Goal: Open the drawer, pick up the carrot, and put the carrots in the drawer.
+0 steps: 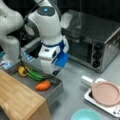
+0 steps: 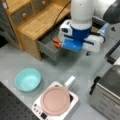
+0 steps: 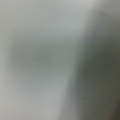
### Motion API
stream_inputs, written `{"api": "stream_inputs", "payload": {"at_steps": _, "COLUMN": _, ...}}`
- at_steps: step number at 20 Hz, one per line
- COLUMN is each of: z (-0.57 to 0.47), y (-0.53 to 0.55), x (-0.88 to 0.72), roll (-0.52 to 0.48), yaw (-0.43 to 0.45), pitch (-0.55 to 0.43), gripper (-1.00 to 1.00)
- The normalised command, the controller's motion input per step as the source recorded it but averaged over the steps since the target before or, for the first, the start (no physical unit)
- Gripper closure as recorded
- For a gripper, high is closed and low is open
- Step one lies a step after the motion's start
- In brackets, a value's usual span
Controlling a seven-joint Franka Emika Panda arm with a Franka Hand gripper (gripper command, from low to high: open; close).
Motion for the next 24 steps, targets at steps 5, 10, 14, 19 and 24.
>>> {"api": "stream_inputs", "payload": {"at_steps": 5, "z": -0.15, "y": -0.06, "x": -0.13, "roll": 0.048, "yaw": -0.059, "pitch": -0.07, "gripper": -1.0}}
{"api": "stream_inputs", "payload": {"at_steps": 10, "z": -0.12, "y": -0.08, "x": -0.12, "roll": 0.032, "yaw": -0.052, "pitch": -0.099, "gripper": -1.0}}
{"api": "stream_inputs", "payload": {"at_steps": 14, "z": -0.06, "y": -0.11, "x": -0.13, "roll": 0.019, "yaw": -0.021, "pitch": -0.1, "gripper": -1.0}}
{"api": "stream_inputs", "payload": {"at_steps": 19, "z": 0.0, "y": -0.16, "x": -0.18, "roll": -0.008, "yaw": -0.001, "pitch": -0.076, "gripper": -1.0}}
{"api": "stream_inputs", "payload": {"at_steps": 24, "z": 0.01, "y": -0.2, "x": -0.2, "roll": -0.033, "yaw": 0.047, "pitch": -0.057, "gripper": -1.0}}
